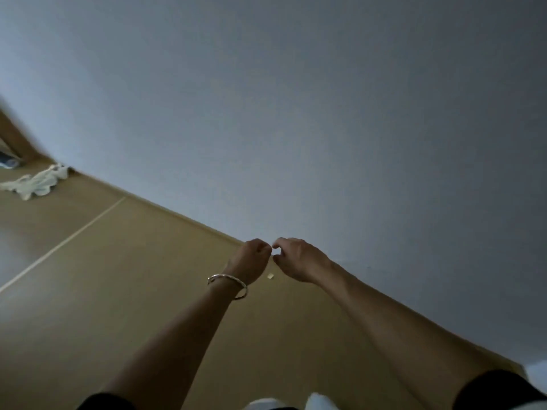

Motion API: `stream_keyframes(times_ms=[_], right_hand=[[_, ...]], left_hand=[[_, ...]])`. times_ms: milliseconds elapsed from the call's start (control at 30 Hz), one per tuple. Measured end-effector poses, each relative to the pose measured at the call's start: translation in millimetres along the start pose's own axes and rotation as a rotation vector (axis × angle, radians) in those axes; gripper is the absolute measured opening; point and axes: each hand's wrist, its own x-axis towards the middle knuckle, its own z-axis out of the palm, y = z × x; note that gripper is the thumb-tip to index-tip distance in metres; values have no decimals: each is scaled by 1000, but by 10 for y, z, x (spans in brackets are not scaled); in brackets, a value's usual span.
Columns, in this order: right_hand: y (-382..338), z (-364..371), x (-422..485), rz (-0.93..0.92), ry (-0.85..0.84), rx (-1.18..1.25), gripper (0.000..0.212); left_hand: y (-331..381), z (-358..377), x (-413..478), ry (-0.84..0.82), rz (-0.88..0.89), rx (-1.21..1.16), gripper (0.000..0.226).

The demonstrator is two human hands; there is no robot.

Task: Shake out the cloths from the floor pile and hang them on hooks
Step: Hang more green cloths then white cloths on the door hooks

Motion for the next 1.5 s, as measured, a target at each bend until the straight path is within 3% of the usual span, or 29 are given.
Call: stream_keyframes(times_ms=[100, 333, 467, 533, 867, 1133, 1500], right_hand=[[-446, 115, 412, -100, -68, -62, 43], [-1798, 473, 1420, -362, -206, -145, 46], [-2492, 690, 2085, -491, -277, -183, 42], [-2820, 722, 2465, -535, -305, -184, 42], [-4357, 731, 3878, -719, -428, -279, 43], [-5574, 1163, 4549, -835, -480, -399, 42], [-7286, 1358, 5718, -701, -359, -397, 44]], left_hand=[[-441, -365, -13, 80, -73, -72, 36], [-1606, -1264, 77, 299, -340, -154, 21], [-2209, -1749, 331, 363, -459, -177, 30], [-2417, -2073, 484, 393, -532, -147, 22], [-3241, -3558, 916, 578, -752, -132, 32], [-4154, -4506, 1009, 657, -793, -190, 34], [-5484, -6252, 1372, 599, -712, -228, 33]])
